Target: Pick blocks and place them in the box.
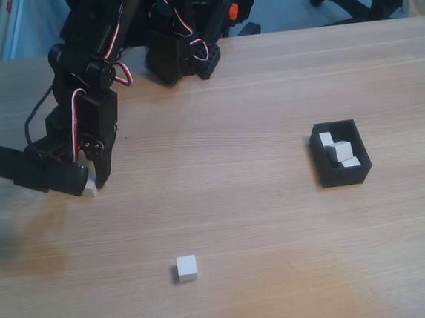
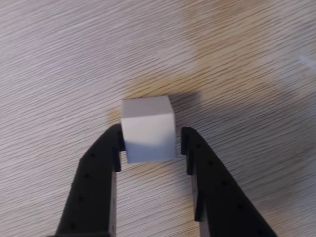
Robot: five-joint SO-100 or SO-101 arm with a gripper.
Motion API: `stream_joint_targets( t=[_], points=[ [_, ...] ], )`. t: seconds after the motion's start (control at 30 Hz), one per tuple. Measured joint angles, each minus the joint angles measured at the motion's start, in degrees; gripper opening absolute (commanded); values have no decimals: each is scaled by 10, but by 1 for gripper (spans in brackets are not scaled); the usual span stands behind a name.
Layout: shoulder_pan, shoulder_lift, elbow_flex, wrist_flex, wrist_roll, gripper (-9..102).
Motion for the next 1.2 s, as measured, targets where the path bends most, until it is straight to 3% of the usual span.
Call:
stream_joint_targets(
  t=[0.1,0.3,0.57,0.9,1.2],
  points=[
    [-1,-7,-7,0,3,0],
    [-1,-8,-9,10,0,0],
    [-57,91,16,83,18,0],
    [-277,348,104,188,134,0],
    [-495,415,92,213,202,0]
  ],
)
